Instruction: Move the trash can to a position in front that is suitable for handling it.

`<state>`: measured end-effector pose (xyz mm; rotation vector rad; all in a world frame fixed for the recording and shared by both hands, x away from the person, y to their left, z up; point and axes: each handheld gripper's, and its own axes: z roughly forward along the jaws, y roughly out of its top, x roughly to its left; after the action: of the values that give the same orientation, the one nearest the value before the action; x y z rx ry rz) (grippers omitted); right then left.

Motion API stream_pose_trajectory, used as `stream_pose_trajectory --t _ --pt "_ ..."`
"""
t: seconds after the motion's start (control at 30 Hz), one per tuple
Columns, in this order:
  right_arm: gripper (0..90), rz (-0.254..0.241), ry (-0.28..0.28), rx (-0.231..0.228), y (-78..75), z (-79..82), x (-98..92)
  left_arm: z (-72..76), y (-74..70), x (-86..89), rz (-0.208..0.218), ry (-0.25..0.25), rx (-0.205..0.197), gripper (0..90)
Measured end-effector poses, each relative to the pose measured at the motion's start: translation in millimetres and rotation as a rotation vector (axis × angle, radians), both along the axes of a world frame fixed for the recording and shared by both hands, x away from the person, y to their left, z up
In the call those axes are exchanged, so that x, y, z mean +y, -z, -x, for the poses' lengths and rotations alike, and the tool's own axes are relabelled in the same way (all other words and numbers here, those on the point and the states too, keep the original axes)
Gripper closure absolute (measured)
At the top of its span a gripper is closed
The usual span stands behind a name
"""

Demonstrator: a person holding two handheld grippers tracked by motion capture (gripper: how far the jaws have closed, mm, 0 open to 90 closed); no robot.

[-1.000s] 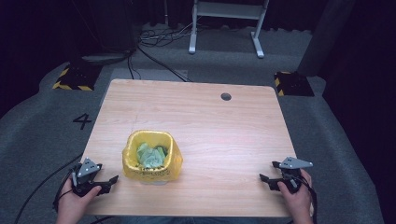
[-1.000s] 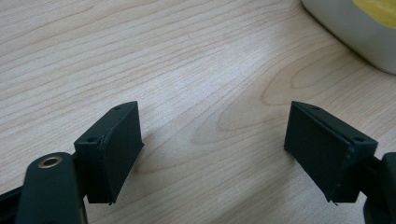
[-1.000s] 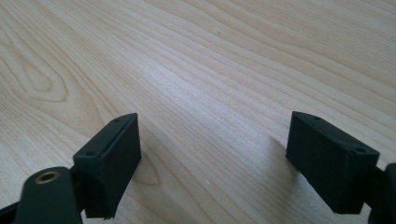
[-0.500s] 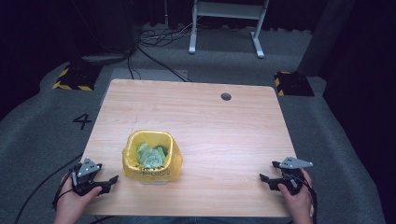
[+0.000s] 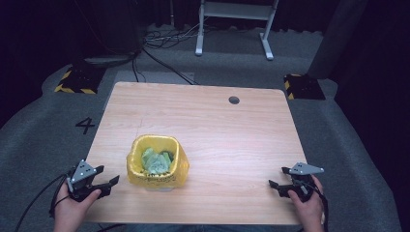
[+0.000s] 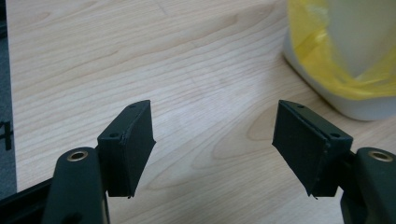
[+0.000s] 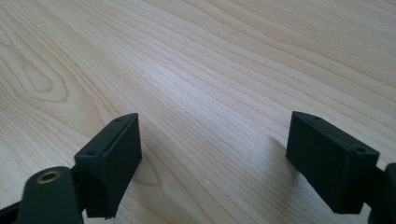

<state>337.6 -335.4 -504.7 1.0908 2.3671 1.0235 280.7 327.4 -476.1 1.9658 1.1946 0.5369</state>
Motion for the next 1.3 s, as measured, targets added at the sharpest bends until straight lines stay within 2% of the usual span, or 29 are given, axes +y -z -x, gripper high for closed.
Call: stream_pose_trajectory --t 0.1,0.13,0.17,0.3,0.43,0.47,0.57,0.67,0.73,0.83,1.03,1.13,1.23,1.3 --pt "17.9 0.0 0.0 0.0 0.0 0.0 0.0 1.0 -5.6 -3.8 0.009 0.016 -0.005 28.4" --pt "17.9 -0.001 -0.001 0.001 0.0 -0.1 -0.1 1.9 -11.4 -6.7 0.022 0.023 -0.026 28.4" --pt "17.9 -0.001 -0.001 0.001 0.0 -0.1 -0.1 1.9 -11.4 -6.7 0.022 0.023 -0.026 28.3" --pt "18.0 -0.001 0.0 0.001 -0.1 -0.1 -0.1 3.5 -21.2 -8.4 0.049 0.003 -0.062 28.1" --pt "18.0 -0.002 0.0 0.001 -0.1 -0.1 -0.1 -0.7 -26.9 -8.9 0.065 -0.038 -0.102 28.1" --pt "18.0 -0.001 0.0 0.001 0.0 -0.1 -0.1 -4.1 -29.4 -10.5 0.095 -0.034 -0.109 28.2" --pt "18.0 -0.002 -0.001 0.001 -0.1 -0.2 -0.1 -7.2 -32.2 -13.7 0.105 -0.027 -0.111 28.4" --pt "18.0 -0.002 -0.001 0.001 -0.1 -0.2 -0.1 -10.1 -38.3 -19.5 0.069 -0.014 -0.113 28.4" --pt "18.0 -0.002 -0.001 0.001 -0.1 -0.2 -0.1 -13.3 -44.8 -24.6 0.081 0.009 -0.13 28.4" --pt "18.1 -0.003 -0.001 0.002 -0.1 -0.3 -0.2 -18.5 -48.1 -26.4 0.085 0.015 -0.136 28.5" --pt "18.5 -0.003 0.0 0.002 -0.2 -0.4 -0.2 -27.4 -49.1 -33.5 0.086 0.029 -0.136 29.0" --pt "18.6 -0.003 0.0 0.002 -0.2 -0.4 -0.3 -29.0 -47.7 -43.0 0.049 0.035 -0.104 32.8" --pt "18.8 -0.004 0.014 0.004 -0.4 -0.8 -1.4 -30.1 -44.2 -53.5 0.027 0.059 -0.095 35.3" --pt "18.8 -0.005 0.016 0.004 -0.4 -0.9 -1.5 -30.5 -42.3 -59.8 0.015 0.067 -0.104 35.0"
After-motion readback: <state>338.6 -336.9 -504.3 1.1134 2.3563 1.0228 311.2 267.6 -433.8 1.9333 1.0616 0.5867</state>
